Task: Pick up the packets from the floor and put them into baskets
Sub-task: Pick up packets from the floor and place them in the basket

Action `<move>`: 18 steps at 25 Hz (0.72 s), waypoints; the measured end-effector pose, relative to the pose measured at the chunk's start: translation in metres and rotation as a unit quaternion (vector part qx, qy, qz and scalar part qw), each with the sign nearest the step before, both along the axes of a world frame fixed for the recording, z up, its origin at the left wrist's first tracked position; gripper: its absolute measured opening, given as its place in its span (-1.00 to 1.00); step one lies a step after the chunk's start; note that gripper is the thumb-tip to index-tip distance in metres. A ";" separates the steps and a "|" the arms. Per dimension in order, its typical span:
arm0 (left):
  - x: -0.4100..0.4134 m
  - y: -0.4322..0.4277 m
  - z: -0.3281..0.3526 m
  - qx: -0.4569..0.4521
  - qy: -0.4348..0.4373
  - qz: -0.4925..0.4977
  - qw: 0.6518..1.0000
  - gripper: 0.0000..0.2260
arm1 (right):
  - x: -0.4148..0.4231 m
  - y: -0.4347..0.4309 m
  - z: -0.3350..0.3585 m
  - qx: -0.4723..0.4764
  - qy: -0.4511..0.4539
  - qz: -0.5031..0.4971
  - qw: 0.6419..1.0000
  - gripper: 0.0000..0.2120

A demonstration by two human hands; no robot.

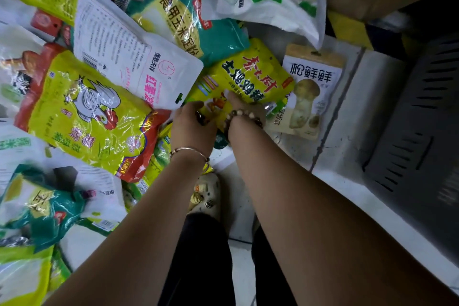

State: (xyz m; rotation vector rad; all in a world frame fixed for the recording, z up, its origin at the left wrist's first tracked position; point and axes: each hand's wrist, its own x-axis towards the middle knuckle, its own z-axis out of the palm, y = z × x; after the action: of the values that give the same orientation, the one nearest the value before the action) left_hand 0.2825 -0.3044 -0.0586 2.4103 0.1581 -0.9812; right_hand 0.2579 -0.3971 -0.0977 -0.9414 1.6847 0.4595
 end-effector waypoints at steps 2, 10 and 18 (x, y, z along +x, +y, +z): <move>-0.008 0.005 0.006 -0.029 -0.030 0.057 0.997 -0.65 | -0.001 -0.003 0.004 -0.030 -0.021 -0.006 0.999 -0.57; -0.009 0.012 0.025 -0.107 0.172 0.075 0.976 -0.13 | -0.082 -0.064 0.072 -0.001 -0.210 0.118 0.971 -0.92; -0.023 -0.030 0.026 -0.194 0.204 0.159 0.946 -0.81 | -0.075 -0.075 0.054 -0.002 -0.203 0.200 0.958 -0.50</move>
State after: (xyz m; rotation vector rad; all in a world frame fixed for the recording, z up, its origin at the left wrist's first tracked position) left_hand 0.2595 -0.3345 -0.0328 1.7398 0.4433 -1.2133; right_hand 0.1834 -0.4717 -0.0436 -1.2910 1.1249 0.4886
